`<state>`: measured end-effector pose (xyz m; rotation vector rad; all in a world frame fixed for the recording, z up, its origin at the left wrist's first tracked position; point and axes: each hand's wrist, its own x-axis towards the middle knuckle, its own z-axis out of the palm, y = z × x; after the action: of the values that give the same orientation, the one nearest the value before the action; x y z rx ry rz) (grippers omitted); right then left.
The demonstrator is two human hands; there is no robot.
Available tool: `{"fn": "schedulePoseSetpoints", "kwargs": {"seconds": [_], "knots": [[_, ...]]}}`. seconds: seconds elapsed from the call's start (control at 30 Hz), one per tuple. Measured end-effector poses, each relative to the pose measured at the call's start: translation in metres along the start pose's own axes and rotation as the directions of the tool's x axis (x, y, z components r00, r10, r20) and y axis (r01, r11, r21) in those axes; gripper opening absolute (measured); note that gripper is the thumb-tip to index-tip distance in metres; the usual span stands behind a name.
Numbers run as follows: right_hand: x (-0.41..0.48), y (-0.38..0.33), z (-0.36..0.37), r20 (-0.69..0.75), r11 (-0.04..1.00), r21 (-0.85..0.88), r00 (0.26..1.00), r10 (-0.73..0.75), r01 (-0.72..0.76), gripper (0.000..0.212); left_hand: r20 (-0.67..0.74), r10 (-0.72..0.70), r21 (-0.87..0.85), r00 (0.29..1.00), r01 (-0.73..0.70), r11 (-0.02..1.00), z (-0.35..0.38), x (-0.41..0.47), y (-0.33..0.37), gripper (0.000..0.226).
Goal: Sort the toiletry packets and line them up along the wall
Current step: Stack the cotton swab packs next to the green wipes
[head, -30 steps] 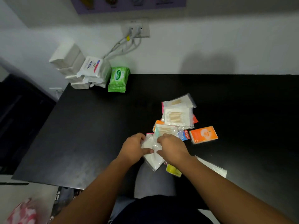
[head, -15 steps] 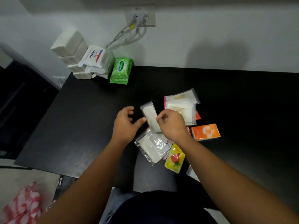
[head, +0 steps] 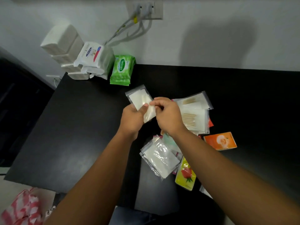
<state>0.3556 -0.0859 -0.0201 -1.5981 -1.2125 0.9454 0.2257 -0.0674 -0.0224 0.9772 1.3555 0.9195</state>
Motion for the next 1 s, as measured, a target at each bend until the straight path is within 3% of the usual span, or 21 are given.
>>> {"fn": "schedulePoseSetpoints", "kwargs": {"seconds": [0.17,0.3,0.4,0.53,0.6,0.7,0.8,0.9,1.0], "knots": [[0.043,0.012,0.013,0.002,0.997,-0.062,0.999,0.054,-0.054,0.022,0.026,0.069,0.12,0.997,-0.072,0.99,-0.004,0.06,0.007,0.023],[0.081,0.016,0.023,-0.036,0.976,-0.135,0.985,0.17,-0.173,0.016,0.019,0.233,0.398,0.972,-0.221,0.89,-0.007,0.104,0.01,0.047],[0.107,0.017,0.031,-0.068,0.956,-0.191,0.975,0.212,-0.221,0.02,0.091,0.37,0.582,0.925,-0.35,0.733,-0.011,0.12,0.007,0.053],[0.122,0.018,0.04,-0.1,0.903,-0.39,0.983,0.152,-0.179,0.028,0.23,0.598,0.784,0.767,-0.511,0.353,-0.019,0.128,-0.02,0.036],[0.123,0.02,0.044,-0.084,0.846,-0.518,0.992,0.095,-0.125,0.026,0.302,0.618,0.804,0.726,-0.543,0.244,-0.019,0.129,-0.034,0.027],[0.127,0.031,0.051,-0.032,0.736,-0.675,0.998,0.052,-0.06,0.024,0.404,0.592,0.779,0.698,-0.602,0.177,-0.018,0.134,-0.045,0.012],[0.134,0.039,0.053,0.087,0.731,-0.683,0.993,0.082,0.0,0.037,0.437,0.624,0.756,0.648,-0.64,0.137,-0.016,0.151,-0.04,0.006],[0.141,0.035,0.055,0.176,0.734,-0.676,0.981,0.079,0.062,0.053,0.421,0.556,0.785,0.717,-0.595,0.172,-0.014,0.172,-0.03,0.016],[0.151,0.031,0.057,0.242,0.67,-0.733,0.966,0.096,0.117,0.054,0.431,0.511,0.801,0.744,-0.577,0.163,-0.013,0.184,-0.023,0.026]]}}
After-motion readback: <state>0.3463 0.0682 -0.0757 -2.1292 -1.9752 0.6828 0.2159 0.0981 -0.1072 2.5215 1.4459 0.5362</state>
